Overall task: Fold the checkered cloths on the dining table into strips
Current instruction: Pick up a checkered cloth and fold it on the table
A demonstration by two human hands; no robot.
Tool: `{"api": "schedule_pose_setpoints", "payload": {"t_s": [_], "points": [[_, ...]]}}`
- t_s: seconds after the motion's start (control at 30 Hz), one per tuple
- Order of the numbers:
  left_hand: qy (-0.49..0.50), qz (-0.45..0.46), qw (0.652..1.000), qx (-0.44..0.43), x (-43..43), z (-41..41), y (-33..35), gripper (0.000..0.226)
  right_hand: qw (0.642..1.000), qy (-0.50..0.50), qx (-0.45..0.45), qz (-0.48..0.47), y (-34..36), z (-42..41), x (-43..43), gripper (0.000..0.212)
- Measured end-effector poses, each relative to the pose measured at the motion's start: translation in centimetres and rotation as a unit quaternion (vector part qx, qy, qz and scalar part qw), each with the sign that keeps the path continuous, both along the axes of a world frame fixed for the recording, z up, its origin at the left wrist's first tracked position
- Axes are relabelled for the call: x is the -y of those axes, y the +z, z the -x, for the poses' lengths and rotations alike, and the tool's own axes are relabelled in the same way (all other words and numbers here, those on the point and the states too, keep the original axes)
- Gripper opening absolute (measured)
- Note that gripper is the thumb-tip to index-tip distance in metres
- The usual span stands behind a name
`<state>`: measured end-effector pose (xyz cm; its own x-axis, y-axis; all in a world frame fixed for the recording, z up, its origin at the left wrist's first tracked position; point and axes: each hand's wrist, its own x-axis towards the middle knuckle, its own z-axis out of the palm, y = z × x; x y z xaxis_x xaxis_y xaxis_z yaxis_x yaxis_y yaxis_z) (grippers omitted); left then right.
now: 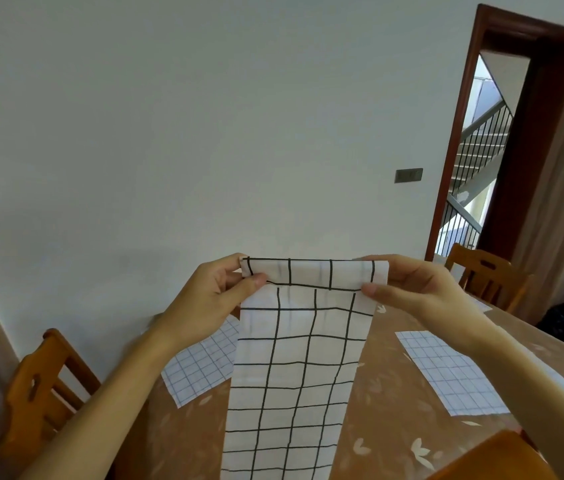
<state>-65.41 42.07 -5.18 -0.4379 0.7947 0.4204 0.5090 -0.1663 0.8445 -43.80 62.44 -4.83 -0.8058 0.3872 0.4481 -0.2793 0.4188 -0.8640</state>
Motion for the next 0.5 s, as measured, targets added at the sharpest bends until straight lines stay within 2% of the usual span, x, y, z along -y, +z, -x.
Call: {"api": "schedule_pose_setpoints", "payload": {"t_s": [0.13,0.27,0.37,0.5], "points": [[-0.004,0.009,1.000,-0.002,0.4,0.2,0.2,0.018,0.999,-0.014,-0.006,-0.045,-0.3,0.4,0.2,0.018],[-0.002,0.006,1.000,-0.003,0.6,0.2,0.6,0.016,0.995,-0.011,-0.006,-0.098,-0.5,0.6,0.0,0.022],[0.015,0.016,1.000,-0.008,0.6,0.3,0.7,0.015,0.992,-0.019,-0.048,-0.112,-0.6,0.7,-0.1,0.027],[0.025,0.030,0.999,0.003,0.8,0.8,0.9,0.018,0.986,-0.029,-0.090,-0.135,-0.9,0.5,-0.8,0.020]]}}
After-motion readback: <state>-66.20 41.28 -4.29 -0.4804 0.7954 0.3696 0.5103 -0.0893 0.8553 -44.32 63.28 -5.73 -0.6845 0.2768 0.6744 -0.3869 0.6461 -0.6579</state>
